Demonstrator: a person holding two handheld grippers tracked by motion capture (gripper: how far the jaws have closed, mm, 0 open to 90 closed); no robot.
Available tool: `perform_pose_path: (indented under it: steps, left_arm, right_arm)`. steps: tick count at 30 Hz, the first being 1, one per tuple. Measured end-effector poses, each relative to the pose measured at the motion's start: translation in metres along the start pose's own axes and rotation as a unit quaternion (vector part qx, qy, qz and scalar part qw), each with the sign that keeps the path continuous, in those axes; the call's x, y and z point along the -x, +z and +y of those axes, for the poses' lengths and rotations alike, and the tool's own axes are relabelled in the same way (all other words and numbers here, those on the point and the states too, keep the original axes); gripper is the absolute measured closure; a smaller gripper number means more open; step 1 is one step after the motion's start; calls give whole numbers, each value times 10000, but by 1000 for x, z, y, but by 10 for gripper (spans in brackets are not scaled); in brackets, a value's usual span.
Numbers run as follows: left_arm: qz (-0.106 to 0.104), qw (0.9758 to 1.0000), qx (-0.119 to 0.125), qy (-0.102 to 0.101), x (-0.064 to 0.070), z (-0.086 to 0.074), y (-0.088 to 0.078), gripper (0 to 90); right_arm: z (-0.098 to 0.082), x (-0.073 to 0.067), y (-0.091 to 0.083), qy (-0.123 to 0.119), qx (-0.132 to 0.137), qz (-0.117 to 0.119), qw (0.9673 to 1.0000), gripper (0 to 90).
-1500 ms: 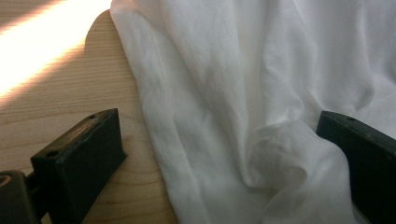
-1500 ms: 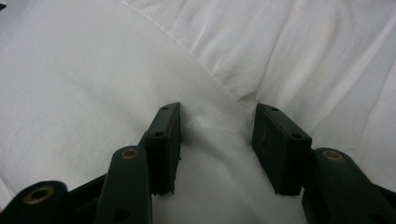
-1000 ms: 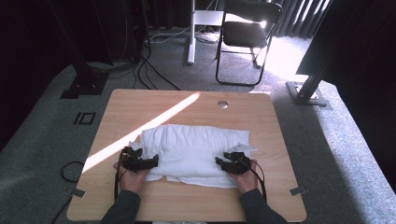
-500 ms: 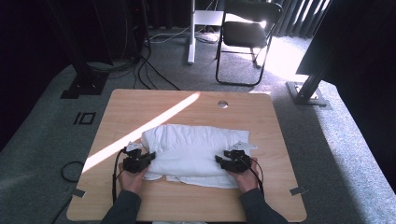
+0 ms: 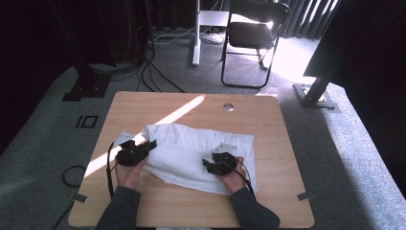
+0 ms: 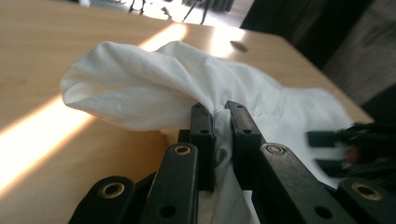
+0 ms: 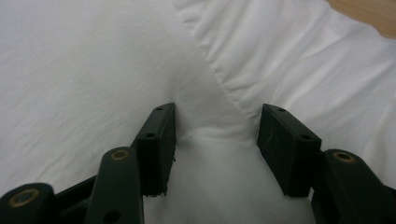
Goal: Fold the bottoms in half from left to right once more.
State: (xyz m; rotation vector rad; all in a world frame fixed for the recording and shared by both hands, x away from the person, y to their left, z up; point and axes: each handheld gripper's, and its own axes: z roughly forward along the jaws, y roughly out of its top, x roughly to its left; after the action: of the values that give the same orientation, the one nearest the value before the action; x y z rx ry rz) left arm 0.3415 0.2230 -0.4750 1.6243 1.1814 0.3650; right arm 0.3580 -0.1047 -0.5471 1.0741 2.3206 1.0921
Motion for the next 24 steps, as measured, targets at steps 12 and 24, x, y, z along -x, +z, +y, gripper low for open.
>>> perform_pose_path:
  steps: [12, 24]
  left_arm:
    - [-736, 9949, 365, 593, 55, 43, 4, 839]
    - [-703, 9934, 226, 878, 64, 41, 14, 838]
  right_arm:
    - [14, -15, 22, -55, -28, 243, 9997, 487]
    - [22, 1, -25, 81, 670, 585, 9960, 403]
